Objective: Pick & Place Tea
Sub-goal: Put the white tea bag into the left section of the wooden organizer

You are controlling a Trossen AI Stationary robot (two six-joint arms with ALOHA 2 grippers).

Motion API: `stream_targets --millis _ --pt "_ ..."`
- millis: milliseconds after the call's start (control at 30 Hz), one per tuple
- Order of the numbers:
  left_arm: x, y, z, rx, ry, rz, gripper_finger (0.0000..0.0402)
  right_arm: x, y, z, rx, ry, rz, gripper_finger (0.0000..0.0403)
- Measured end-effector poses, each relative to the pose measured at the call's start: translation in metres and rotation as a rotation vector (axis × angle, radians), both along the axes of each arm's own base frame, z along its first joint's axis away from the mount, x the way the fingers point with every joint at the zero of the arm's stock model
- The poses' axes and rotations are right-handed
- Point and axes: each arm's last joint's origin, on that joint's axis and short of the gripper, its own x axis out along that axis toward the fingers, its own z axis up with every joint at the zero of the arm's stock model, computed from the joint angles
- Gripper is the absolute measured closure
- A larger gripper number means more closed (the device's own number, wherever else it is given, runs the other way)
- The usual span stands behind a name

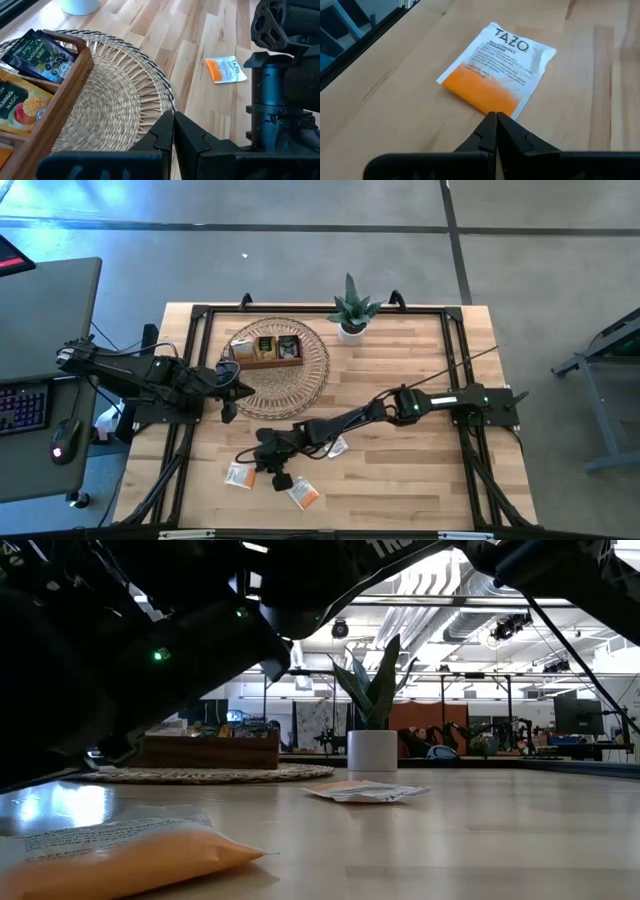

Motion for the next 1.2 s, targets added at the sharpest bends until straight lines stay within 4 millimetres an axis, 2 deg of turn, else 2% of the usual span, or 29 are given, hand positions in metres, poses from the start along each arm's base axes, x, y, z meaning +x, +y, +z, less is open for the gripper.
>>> stream_targets --millis 200,300,567,667,900,1067,1200 --pt "0.000 -0.001 -0.001 -0.027 0.008 -0.007 0.0390 -0.007 -0.001 0.000 0.004 0.128 -0.027 0.0401" --pt "-0.001 -0.002 -0.002 -0.063 0.033 -0.053 0.0390 -0.014 -0.001 0.006 -0.017 0.208 -0.085 0.0400" --pt "-0.004 -0.006 -0.006 -0.230 0.103 -0.098 0.0390 -0.047 0.000 0.045 -0.202 0.434 -0.279 0.0401" --pt "-0.004 -0.007 -0.007 -0.312 0.126 -0.101 0.0390 -0.058 0.006 0.056 -0.243 0.482 -0.329 0.0401" --pt "0.003 -0.009 -0.014 -0.384 0.190 -0.028 0.0390 -0.064 0.019 0.047 -0.296 0.498 -0.359 0.0401" --pt "0.007 -0.010 -0.018 -0.382 0.220 -0.003 0.0390 -0.066 0.025 0.057 -0.368 0.428 -0.406 0.0401" --pt "0.010 -0.011 -0.018 -0.369 0.215 -0.016 0.0390 -0.062 0.026 0.067 -0.346 0.363 -0.409 0.0402"
